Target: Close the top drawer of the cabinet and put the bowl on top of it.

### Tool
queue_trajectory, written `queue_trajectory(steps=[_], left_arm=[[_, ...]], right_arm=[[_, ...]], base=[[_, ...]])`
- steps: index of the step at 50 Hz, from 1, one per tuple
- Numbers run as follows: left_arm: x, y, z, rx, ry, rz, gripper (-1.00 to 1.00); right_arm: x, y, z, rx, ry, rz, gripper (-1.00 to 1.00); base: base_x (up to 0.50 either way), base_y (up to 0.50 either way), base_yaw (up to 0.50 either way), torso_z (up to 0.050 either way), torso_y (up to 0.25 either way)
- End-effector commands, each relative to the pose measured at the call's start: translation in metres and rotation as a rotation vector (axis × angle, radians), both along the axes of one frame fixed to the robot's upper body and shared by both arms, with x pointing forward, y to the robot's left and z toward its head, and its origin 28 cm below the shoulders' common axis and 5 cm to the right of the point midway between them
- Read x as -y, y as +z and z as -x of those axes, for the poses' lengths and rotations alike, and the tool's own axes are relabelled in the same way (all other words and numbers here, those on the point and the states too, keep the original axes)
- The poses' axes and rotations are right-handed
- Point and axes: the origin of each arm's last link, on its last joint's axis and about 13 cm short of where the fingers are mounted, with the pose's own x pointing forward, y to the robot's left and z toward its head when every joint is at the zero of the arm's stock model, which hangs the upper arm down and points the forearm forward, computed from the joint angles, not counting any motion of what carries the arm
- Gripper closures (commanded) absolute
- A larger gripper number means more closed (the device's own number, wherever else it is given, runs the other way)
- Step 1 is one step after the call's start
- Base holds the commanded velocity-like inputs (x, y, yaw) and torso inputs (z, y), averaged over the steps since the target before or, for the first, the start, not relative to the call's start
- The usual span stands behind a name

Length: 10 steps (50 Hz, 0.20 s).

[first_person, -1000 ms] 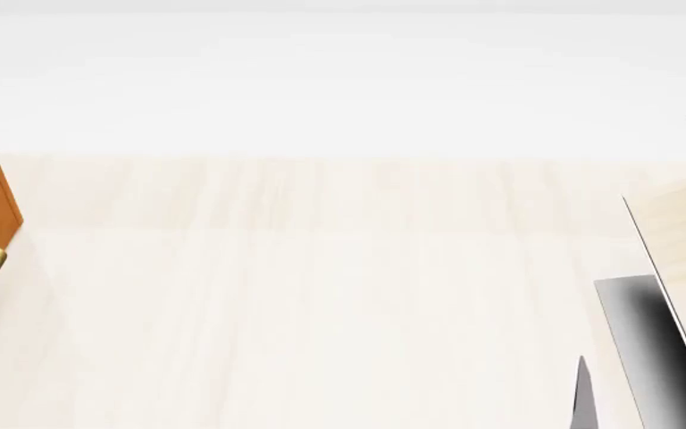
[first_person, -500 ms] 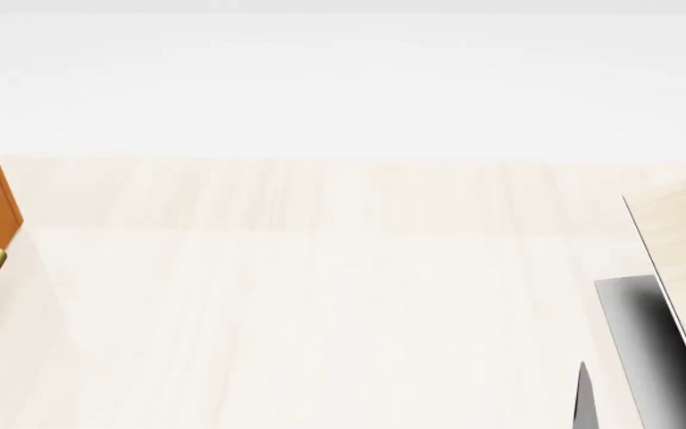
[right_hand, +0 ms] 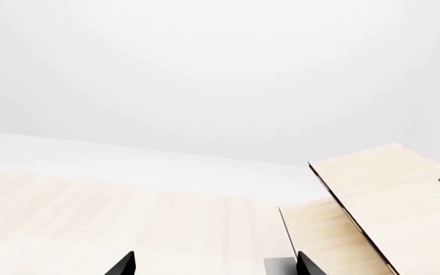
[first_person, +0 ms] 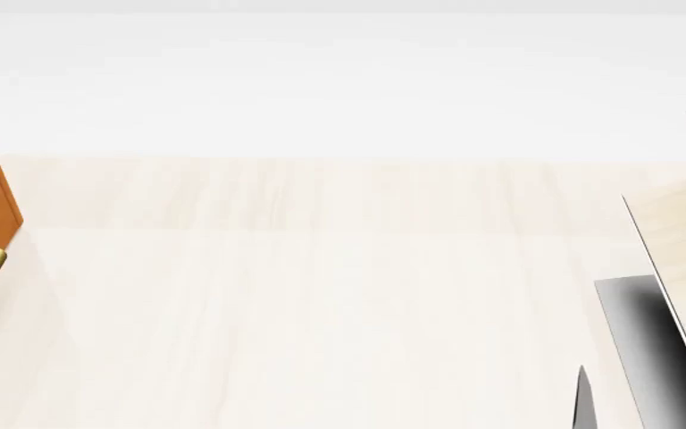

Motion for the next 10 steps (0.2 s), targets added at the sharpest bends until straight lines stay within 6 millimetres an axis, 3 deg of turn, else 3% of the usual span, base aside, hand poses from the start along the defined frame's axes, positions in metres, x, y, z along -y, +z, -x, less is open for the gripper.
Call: queue_trajectory(steps=[1,10], left_arm=[[0.015,-0.023,0.02,-0.005,-0.055,-0.097,-1.0],[0.021,-0.037,0.036,0.007,-0.084,-0.145,-1.0]], right_arm=[[-0.002,0.002,0.001,0.003,0.005,0.002,-1.0],[-0.001,0.0,0.001,-0.001,0.002,0.0,-1.0]], base=[[0.0,0.0,0.0,0.0,0.0],[0.0,0.0,0.0,0.0,0.0]])
